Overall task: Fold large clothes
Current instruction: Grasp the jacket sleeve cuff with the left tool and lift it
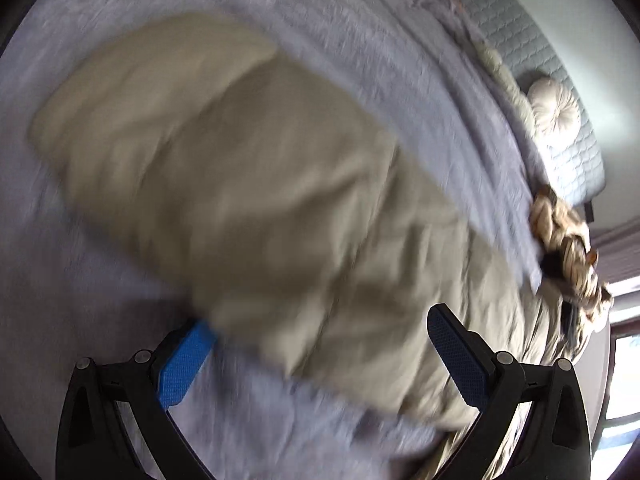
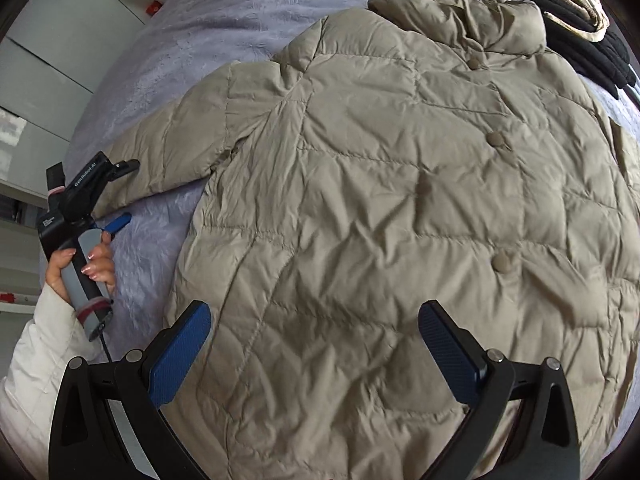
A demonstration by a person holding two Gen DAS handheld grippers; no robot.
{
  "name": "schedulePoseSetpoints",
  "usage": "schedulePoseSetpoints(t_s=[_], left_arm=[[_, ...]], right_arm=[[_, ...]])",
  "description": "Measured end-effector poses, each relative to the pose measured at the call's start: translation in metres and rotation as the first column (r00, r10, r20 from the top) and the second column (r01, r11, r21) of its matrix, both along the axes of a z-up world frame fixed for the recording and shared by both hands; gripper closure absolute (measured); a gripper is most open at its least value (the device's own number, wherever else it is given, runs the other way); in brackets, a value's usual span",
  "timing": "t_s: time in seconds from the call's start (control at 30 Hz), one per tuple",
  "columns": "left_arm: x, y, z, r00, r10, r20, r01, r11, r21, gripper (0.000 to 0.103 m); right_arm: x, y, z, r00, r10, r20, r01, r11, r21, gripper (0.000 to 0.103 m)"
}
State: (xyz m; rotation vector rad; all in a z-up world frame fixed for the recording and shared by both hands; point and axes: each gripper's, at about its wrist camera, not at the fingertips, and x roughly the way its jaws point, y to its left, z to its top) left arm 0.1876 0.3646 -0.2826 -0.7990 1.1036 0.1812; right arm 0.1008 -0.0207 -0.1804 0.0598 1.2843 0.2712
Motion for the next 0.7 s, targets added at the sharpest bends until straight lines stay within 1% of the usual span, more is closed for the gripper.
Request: schedulePoseSetpoints(t_s=[0.07, 0.1, 0.13, 0.17, 0.2, 0.23, 0.27, 0.33, 0.37, 0.4, 0.47, 0.5, 0.53, 0.57, 0.6, 0.7], left_arm=[[0.015, 0.006, 0.004, 0.999, 0.024, 0.024, -0.025, 0.998, 0.05, 0.001], [0.019, 0.009, 0.007, 0.999, 0.04, 0.034, -0.042, 0.997, 0.067, 0.005], [0.024, 0.009, 0.009, 0.998, 0.051, 0.035, -0.054, 0.995, 0.087, 0.028], [0.03, 0.011, 0.007, 0.999, 0.043, 0.029, -0.045, 0.994, 0.1, 0.068], [0.036, 0.012, 0.006, 0.999, 0.012, 0.04, -0.015, 0.997, 0.074, 0.088], [0.04, 0.016, 0.006, 0.998, -0.005, 0.07, 0.003, 1.0, 0.025, 0.098], [0.043, 0.02, 0.01, 0.997, -0.005, 0.083, 0.002, 0.999, 0.034, 0.098], [0.042, 0.016, 0.03, 0.991, -0.038, 0.132, 0.026, 0.995, 0.091, 0.098], [0.04, 0.015, 0.038, 0.987, -0.048, 0.154, 0.033, 0.995, 0.097, 0.098], [0.038, 0.014, 0.049, 0.982, -0.057, 0.181, 0.04, 0.994, 0.099, 0.098], [0.036, 0.015, 0.067, 0.972, -0.074, 0.222, 0.051, 0.993, 0.108, 0.098], [0.035, 0.013, 0.076, 0.967, -0.088, 0.239, 0.061, 0.991, 0.115, 0.098], [0.035, 0.01, 0.084, 0.961, -0.102, 0.256, 0.073, 0.99, 0.122, 0.098], [0.032, 0.008, 0.092, 0.956, -0.114, 0.269, 0.082, 0.988, 0.128, 0.098], [0.033, 0.002, 0.099, 0.951, -0.13, 0.281, 0.095, 0.986, 0.136, 0.098], [0.03, -0.013, 0.122, 0.925, -0.19, 0.328, 0.147, 0.977, 0.152, 0.098]], right_arm=[[0.011, 0.007, -0.001, 1.0, 0.005, 0.019, -0.005, 1.0, 0.005, 0.0], [0.017, 0.011, -0.001, 1.0, 0.01, 0.026, -0.01, 1.0, 0.008, 0.0], [0.024, 0.015, -0.001, 0.999, 0.015, 0.036, -0.016, 1.0, 0.012, 0.0], [0.032, 0.02, 0.001, 0.999, 0.02, 0.047, -0.021, 1.0, 0.019, 0.0], [0.039, 0.024, 0.001, 0.998, 0.026, 0.057, -0.028, 0.999, 0.03, 0.0], [0.047, 0.028, 0.003, 0.997, 0.031, 0.071, -0.034, 0.998, 0.044, 0.0], [0.054, 0.031, 0.004, 0.996, 0.032, 0.082, -0.036, 0.998, 0.053, 0.0], [0.07, 0.037, 0.006, 0.994, 0.026, 0.107, -0.034, 0.997, 0.075, 0.0], [0.082, 0.04, 0.006, 0.993, 0.009, 0.121, -0.021, 0.995, 0.101, 0.0], [0.088, 0.042, 0.004, 0.992, -0.001, 0.126, -0.014, 0.993, 0.117, 0.003], [0.105, 0.048, -0.003, 0.992, -0.032, 0.12, 0.011, 0.986, 0.169, 0.034], [0.115, 0.053, -0.012, 0.996, -0.036, 0.083, 0.018, 0.979, 0.205, 0.074], [0.122, 0.058, -0.022, 0.998, -0.04, 0.052, 0.027, 0.971, 0.238, 0.088], [0.126, 0.063, -0.029, 0.998, -0.041, 0.041, 0.029, 0.965, 0.259, 0.088], [0.129, 0.069, -0.037, 0.999, -0.03, 0.036, 0.019, 0.96, 0.279, 0.09], [0.132, 0.092, -0.064, 1.0, 0.019, 0.007, -0.02, 0.953, 0.303, 0.093]])
